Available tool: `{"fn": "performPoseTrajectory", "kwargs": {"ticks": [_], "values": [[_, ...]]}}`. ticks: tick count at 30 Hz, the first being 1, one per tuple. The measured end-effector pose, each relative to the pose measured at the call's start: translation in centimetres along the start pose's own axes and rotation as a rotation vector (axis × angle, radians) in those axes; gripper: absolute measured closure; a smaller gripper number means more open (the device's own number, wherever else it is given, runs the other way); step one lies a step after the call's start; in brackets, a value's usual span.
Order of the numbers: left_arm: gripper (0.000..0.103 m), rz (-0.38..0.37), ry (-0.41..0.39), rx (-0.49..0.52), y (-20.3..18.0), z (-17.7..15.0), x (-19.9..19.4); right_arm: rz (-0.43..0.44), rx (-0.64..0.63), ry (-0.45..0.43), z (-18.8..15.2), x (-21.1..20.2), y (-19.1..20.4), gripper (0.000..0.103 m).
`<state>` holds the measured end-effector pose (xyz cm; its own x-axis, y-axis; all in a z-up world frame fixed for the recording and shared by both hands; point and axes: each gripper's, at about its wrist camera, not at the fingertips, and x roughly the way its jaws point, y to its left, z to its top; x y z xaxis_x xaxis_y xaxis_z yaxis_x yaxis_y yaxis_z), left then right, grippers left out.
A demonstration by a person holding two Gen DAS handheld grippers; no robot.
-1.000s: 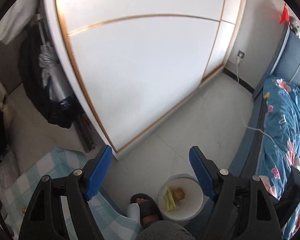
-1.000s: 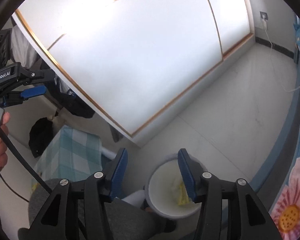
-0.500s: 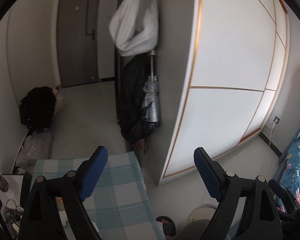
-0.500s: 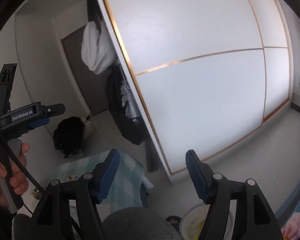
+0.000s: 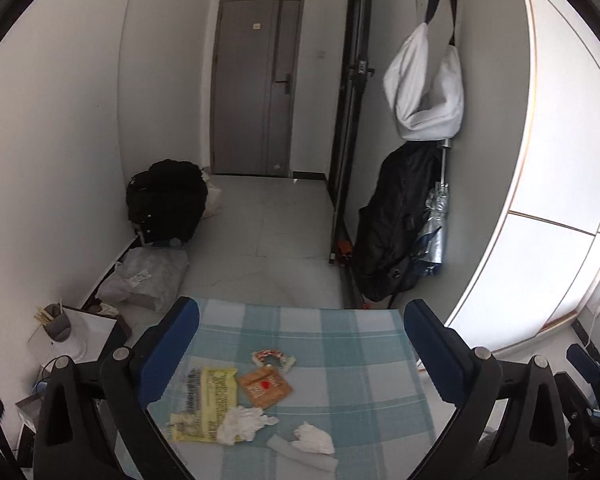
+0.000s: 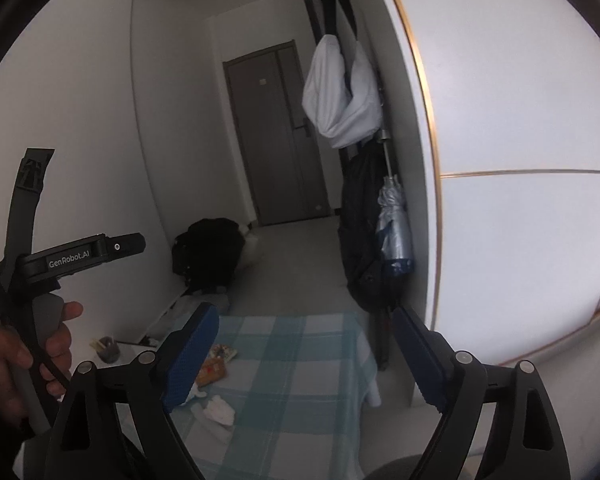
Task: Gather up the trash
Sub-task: 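Move both tools back over the table, then grasp a crumpled white tissue with the right gripper and lift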
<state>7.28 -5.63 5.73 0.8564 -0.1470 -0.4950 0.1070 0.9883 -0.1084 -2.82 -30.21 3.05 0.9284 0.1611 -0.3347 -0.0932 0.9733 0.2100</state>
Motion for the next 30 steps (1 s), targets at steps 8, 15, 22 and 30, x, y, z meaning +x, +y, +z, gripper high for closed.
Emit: {"fn": "performPoseTrajectory", "kwargs": {"ticks": [8, 15, 22, 30], "values": [[0.001, 0.08, -0.004, -0.058, 6.1, -3.2, 1.3, 0.07, -0.047, 0.088, -1.7, 5.2, 3.5, 0.011], [0.001, 0.099, 0.063, -0.133, 11.1, -6.8, 4.5, 0.135, -0.087, 0.238, -4.7, 9.5, 6.2, 0.011], [0.001, 0.109, 0.184, -0.183, 14.1, -8.6, 7.2, 0.186, -0.085, 0.425, -8.6, 14.1, 7.9, 0.011], [0.001, 0.061, 0.239, -0.279, 16.6, -8.6, 8.2, 0.222, -0.065, 0.585, -12.7, 18.3, 9.0, 0.027]]}}
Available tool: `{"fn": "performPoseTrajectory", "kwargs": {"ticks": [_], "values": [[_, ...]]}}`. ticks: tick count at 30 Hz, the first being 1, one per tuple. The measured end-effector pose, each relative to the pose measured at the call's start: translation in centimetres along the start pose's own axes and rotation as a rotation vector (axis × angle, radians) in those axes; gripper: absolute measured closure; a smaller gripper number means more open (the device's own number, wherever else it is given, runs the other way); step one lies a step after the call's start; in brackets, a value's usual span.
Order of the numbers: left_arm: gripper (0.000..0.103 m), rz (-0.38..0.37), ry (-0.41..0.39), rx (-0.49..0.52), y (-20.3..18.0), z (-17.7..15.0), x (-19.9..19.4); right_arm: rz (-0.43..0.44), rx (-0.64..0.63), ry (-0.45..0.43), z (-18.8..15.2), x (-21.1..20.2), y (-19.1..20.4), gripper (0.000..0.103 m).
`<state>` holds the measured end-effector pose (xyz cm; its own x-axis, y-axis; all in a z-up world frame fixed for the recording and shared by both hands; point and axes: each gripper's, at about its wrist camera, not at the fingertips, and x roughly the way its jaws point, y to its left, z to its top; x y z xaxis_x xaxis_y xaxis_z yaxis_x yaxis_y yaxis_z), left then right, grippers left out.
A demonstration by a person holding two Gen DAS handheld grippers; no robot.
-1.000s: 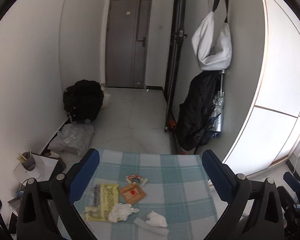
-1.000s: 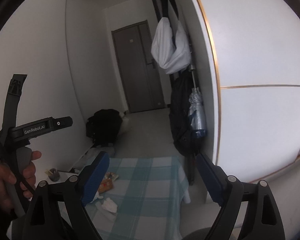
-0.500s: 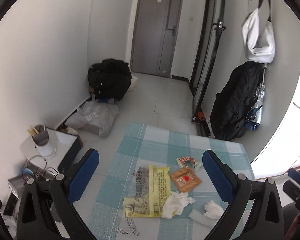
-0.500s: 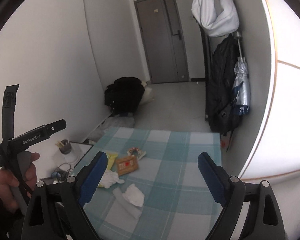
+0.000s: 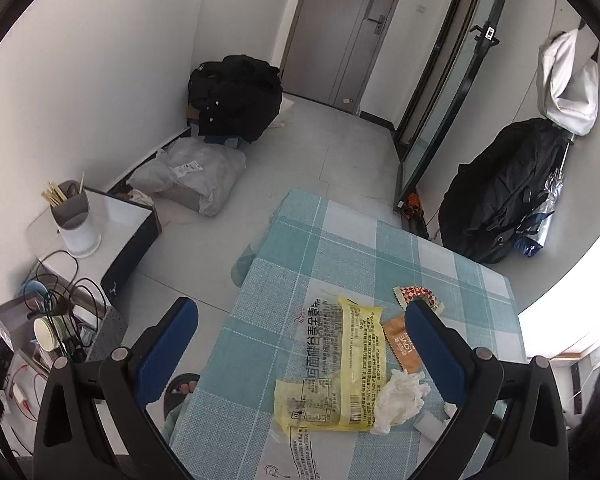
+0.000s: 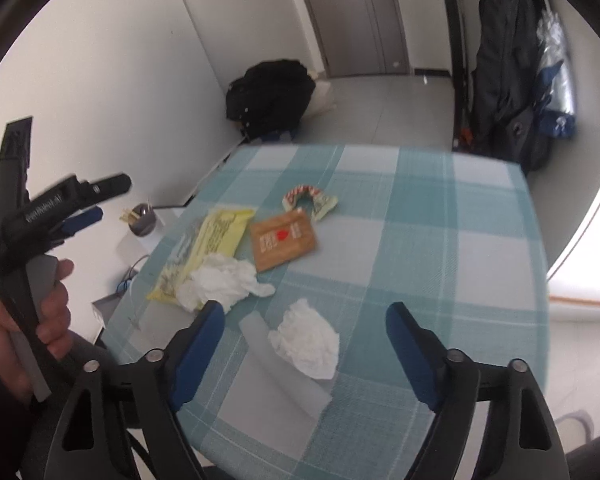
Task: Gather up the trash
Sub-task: 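Grasp a crumpled white tissue with the right gripper and lift, then grasp the other white tissue with the left gripper while the right holds its tissue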
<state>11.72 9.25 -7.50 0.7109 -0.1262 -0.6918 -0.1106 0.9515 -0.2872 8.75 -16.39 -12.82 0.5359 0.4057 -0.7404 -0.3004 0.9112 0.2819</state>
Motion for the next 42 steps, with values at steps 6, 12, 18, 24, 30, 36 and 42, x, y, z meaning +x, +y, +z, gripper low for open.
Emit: {"fn": "performPoseTrajectory", "kwargs": {"ticks": [6, 12, 18, 24, 30, 36, 42], "values": [[0.001, -0.014, 0.029, -0.016, 0.6, 0.2, 0.4, -0.016, -0.005, 0.064, -0.5, 2.9, 0.4, 0.043], [0.001, -0.024, 0.053, -0.056, 1.6, 0.3, 0.9, -0.017, -0.033, 0.102, -1.4, 3.9, 0.6, 0.073], [0.001, -0.028, 0.074, -0.058, 1.5, 0.3, 1.3, -0.027, -0.037, 0.088, -1.5, 3.7, 0.3, 0.089], [0.001, -0.047, 0.09, -0.002, 0.6, 0.0, 1.4, -0.003, -0.03, 0.078, -1.5, 3.1, -0.1, 0.093], [0.001, -0.07, 0.088, 0.058, -0.4, -0.2, 1.4, -0.002, -0.025, 0.061, -1.4, 2.5, -0.5, 0.093], [0.002, -0.065, 0.11, 0.137, -1.7, -0.7, 1.7, -0.004, -0.021, 0.03, -1.5, 0.9, -1.1, 0.093], [0.002, -0.086, 0.172, 0.3, -5.0, -1.9, 1.9, -0.011, 0.016, -0.01, -1.5, -0.5, -2.3, 0.093]]}}
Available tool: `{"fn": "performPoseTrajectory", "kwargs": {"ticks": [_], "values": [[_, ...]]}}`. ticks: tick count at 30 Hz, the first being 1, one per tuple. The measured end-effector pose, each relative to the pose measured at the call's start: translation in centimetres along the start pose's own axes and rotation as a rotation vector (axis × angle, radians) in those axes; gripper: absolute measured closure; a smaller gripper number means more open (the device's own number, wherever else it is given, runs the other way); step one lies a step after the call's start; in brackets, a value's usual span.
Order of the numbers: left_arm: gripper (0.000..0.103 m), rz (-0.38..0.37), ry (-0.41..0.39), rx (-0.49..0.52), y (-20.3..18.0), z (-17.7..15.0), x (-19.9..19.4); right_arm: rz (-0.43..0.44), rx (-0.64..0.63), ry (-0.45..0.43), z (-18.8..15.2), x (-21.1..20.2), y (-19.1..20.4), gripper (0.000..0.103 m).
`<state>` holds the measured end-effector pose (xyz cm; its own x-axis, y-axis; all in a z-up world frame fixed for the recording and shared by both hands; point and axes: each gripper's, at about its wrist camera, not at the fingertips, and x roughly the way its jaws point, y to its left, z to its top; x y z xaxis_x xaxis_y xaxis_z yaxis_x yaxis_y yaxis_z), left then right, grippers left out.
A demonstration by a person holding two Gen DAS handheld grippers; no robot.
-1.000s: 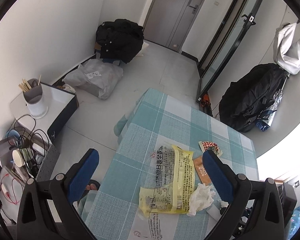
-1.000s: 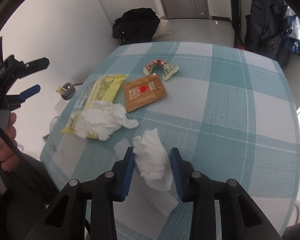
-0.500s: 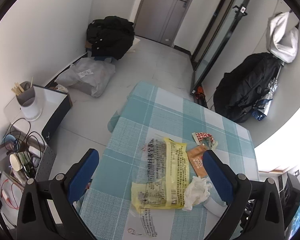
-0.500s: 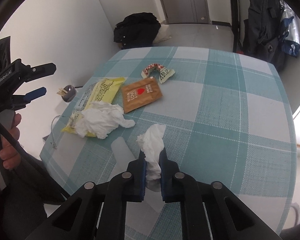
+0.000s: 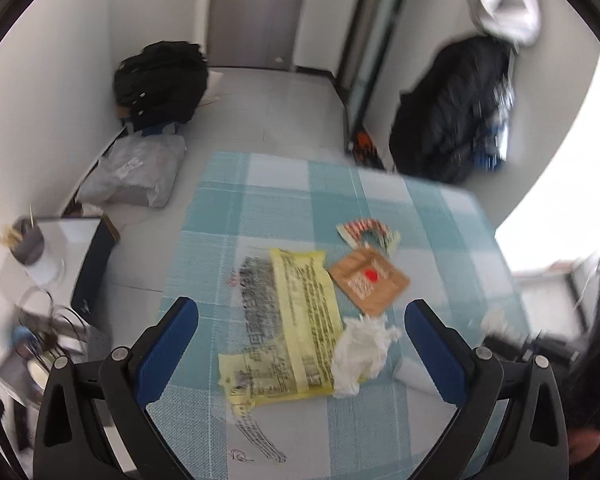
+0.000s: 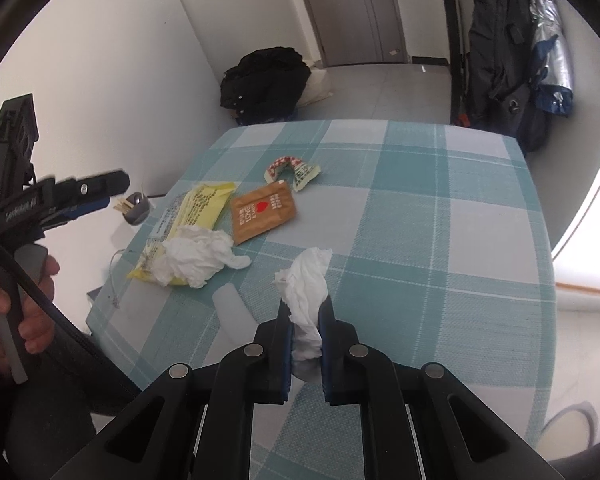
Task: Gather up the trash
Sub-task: 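Grasp the other white tissue with the left gripper while the right holds its tissue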
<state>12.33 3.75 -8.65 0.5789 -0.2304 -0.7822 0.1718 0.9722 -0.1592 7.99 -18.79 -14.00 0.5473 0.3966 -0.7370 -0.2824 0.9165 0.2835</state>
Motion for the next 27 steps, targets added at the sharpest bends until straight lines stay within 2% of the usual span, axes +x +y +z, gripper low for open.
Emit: {"fn": "performPoseTrajectory", "kwargs": {"ticks": [3, 6, 9, 13, 18, 22, 25, 27], "values": [[0.002, 0.026, 0.107, 0.089, -1.6, -0.6, 1.8, 0.003, 0.036, -0.016, 0.2, -0.6, -0.8, 0.093], [0.002, 0.065, 0.135, 0.151, -2.5, -1.0, 2.4, 0.013, 0.067, -0.036, 0.3, -1.2, -1.7, 0.093], [0.002, 0.07, 0.146, 0.182, -3.2, -1.0, 2.6, 0.021, 0.088, -0.052, 0.3, -1.7, -2.2, 0.093], [0.003, 0.114, 0.171, 0.286, -5.1, -1.1, 3.4, 0.027, 0.102, -0.065, 0.2, -2.3, -2.8, 0.093], [0.016, 0.149, 0.217, 0.376, -6.5, -1.6, 4.5, 0.032, 0.141, -0.08, 0.3, -2.9, -3.8, 0.093], [0.019, 0.177, 0.247, 0.371, -6.8, -1.8, 5.2, 0.028, 0.187, -0.09, 0.3, -3.2, -4.8, 0.093], [0.033, 0.184, 0.264, 0.363, -7.0, -1.9, 5.4, 0.036, 0.202, -0.097, 0.3, -3.5, -5.2, 0.093], [0.052, 0.178, 0.278, 0.358, -7.1, -2.0, 5.5, 0.04, 0.205, -0.1, 0.3, -3.6, -5.2, 0.093]]}}
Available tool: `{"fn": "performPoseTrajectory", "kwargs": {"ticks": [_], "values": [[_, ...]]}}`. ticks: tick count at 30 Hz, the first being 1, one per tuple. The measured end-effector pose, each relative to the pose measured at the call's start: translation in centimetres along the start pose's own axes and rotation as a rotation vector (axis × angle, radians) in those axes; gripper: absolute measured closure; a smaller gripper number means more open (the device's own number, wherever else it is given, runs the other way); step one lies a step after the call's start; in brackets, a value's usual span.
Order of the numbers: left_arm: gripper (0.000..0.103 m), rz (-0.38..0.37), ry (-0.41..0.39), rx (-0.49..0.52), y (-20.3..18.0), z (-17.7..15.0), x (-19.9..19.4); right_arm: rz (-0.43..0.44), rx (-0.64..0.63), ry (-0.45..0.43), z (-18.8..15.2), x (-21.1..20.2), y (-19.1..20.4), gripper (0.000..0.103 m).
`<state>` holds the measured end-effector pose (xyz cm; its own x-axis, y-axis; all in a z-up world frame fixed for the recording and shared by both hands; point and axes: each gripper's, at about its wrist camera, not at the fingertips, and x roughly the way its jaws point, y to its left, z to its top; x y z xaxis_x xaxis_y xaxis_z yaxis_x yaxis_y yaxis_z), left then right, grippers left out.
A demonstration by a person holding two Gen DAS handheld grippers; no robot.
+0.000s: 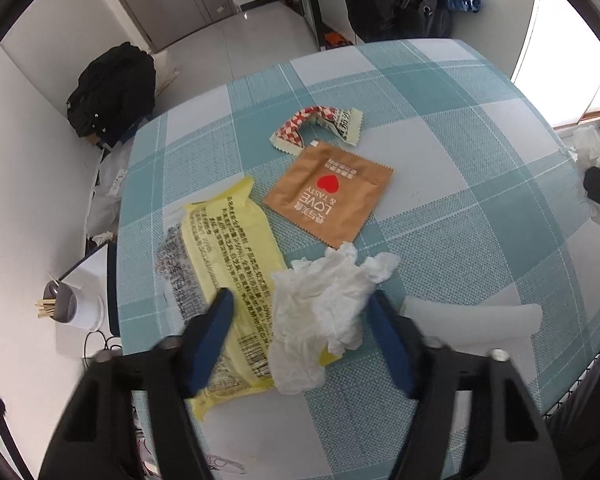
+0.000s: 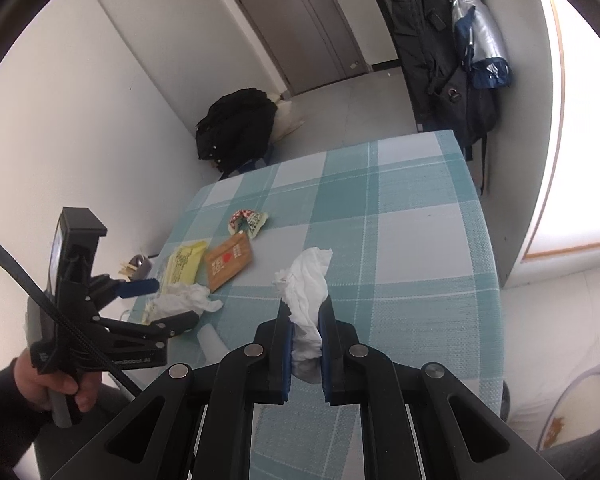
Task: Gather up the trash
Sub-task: 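Grasp the other white tissue with the left gripper while the right holds its tissue, then carry both tissues with both grippers over the white bin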
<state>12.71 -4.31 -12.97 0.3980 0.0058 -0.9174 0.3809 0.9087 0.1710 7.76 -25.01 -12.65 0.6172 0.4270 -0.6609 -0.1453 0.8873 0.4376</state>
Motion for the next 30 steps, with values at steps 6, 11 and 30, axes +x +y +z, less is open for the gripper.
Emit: {"fn": "performPoseTrajectory", "kwargs": {"ticks": [6, 11, 30], "values": [[0.088, -0.014, -0.007, -0.004, -0.5, 0.0, -0.6, 0.02, -0.031, -0.009, -0.1, -0.4, 0.6, 0.093], [0.095, -0.068, -0.013, -0.025, -0.6, 0.3, -1.3, 0.033, -0.035, -0.021, 0.0, -0.6, 0.7, 0.093], [0.095, -0.158, -0.127, -0.138, 0.1, 0.7, -5.2, 0.025, -0.001, -0.04, -0.4, -1.7, 0.4, 0.093]]}}
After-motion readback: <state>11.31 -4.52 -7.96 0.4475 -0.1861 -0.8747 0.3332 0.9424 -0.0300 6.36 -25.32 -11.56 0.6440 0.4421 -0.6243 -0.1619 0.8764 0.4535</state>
